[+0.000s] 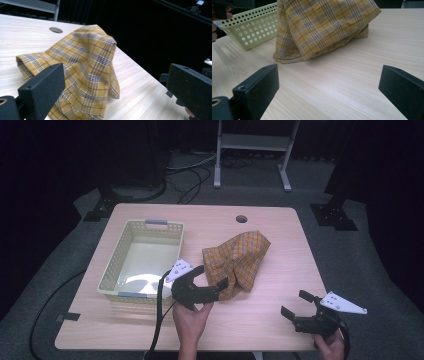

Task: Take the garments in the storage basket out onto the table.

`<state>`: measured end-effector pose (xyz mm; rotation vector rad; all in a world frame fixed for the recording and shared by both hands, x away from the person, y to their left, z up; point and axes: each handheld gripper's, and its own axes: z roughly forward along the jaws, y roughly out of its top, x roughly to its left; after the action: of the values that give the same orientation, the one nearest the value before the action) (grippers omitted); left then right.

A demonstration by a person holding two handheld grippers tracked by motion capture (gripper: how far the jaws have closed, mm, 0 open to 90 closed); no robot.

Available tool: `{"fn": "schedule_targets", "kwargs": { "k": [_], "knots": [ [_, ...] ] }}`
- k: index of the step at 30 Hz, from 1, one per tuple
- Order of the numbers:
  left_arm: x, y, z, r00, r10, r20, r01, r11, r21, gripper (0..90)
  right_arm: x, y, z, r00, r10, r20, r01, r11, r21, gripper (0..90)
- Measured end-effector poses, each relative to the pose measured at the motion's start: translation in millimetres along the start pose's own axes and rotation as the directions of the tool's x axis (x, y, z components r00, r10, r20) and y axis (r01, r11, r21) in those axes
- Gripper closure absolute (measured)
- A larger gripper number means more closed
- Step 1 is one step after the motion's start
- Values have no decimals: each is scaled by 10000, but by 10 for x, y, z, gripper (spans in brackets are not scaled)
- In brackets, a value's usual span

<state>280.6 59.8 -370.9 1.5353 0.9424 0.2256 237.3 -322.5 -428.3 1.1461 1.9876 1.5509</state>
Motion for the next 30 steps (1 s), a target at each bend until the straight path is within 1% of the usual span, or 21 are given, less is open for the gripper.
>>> {"fn": "schedule_targets", "kwargs": {
  "k": [3, 5, 8, 10, 13, 18, 21, 24, 26, 30],
  "knots": [
    [-23, -25, -26, 10000, 70, -17, -70, 10000, -7, 21, 5, 0, 0, 10000, -28, -6, 28, 10000, 20, 29],
    [-38, -45, -46, 9998, 127, -173, -126, 9999, 44, 21, 8, -1, 5, 10000, -41, -17, 41, 10000, 49, 29],
    [-42, -69, -68, 9998, 84, -207, -84, 10000, 5, 21, 10, 0, 8, 10000, -56, -24, 56, 10000, 53, 28],
    [-40, -80, -88, 9994, 146, -317, -144, 9999, 49, 21, 14, -1, 9, 10000, -56, -20, 56, 10000, 59, 29],
    [-25, -103, -116, 9994, -2, -343, 3, 10000, 20, 21, 17, 0, 13, 10000, -67, -11, 67, 10000, 71, 28],
    [-12, -138, -179, 9988, -40, -495, 35, 9999, -98, 21, 21, 1, 15, 10000, -84, 1, 84, 9999, 86, 29],
    [-4, -153, -209, 9983, -27, -580, 23, 10000, -59, 21, 24, 2, 17, 9999, -116, -6, 116, 9999, 83, 28],
    [0, -166, -224, 9984, -90, -553, 86, 9999, -76, 21, 25, 0, 21, 9999, -106, -10, 106, 9999, 121, 29],
    [-5, -177, -236, 9983, -49, -579, 47, 10000, -35, 21, 27, 0, 25, 10000, -95, -13, 96, 9999, 134, 29],
    [-24, -189, -268, 9984, -7, -564, 1, 9999, -103, 21, 35, -1, 35, 9999, -132, -9, 133, 9998, 157, 29]
  ]
}}
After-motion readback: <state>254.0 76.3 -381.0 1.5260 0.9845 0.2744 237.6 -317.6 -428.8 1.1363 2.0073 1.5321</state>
